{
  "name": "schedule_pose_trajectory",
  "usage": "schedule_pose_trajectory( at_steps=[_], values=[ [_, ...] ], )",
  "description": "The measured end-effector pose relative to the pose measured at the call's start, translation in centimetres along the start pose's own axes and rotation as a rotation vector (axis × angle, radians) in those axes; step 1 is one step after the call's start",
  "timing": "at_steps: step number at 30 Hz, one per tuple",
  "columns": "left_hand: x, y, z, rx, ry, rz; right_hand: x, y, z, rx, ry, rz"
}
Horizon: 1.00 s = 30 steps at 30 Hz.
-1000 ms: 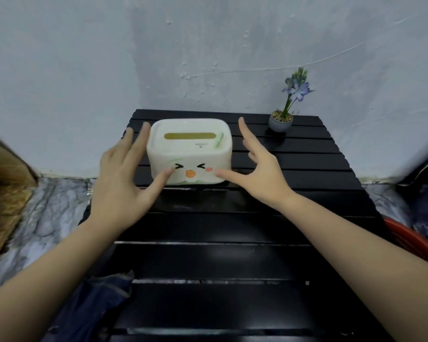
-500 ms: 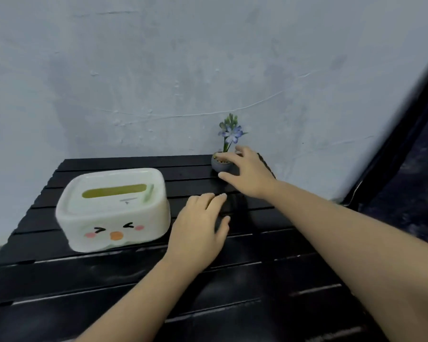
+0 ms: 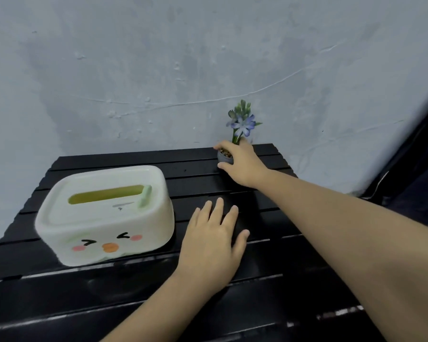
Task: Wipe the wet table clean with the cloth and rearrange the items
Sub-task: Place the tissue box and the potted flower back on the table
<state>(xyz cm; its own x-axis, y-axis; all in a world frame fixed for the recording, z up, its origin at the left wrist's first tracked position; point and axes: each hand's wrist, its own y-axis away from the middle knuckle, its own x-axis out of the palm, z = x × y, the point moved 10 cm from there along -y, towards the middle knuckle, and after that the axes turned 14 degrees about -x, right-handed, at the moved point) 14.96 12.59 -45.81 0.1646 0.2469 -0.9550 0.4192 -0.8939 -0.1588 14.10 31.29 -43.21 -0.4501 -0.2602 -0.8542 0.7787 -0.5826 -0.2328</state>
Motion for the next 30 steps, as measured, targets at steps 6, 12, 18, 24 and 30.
schedule_pose_trajectory(
  at_steps=[6,12,18,24,30],
  values=[
    [-0.5,0.9,0.1,0.022,0.000,0.140,-0.7,2.4,4.2,-0.078,-0.047,-0.004],
    [-2.2,5.3,1.9,0.023,-0.067,0.215,-0.2,7.1,10.0,-0.152,-0.088,0.029],
    [-4.2,12.1,4.0,-0.004,-0.043,0.209,2.1,10.3,12.2,-0.114,-0.097,0.060],
    [-5.2,15.6,5.4,-0.020,0.035,0.140,3.2,11.0,13.2,-0.109,-0.080,0.056],
    [-5.2,15.5,5.4,-0.018,0.040,0.148,3.4,11.2,13.8,-0.095,-0.007,0.093]
  ],
)
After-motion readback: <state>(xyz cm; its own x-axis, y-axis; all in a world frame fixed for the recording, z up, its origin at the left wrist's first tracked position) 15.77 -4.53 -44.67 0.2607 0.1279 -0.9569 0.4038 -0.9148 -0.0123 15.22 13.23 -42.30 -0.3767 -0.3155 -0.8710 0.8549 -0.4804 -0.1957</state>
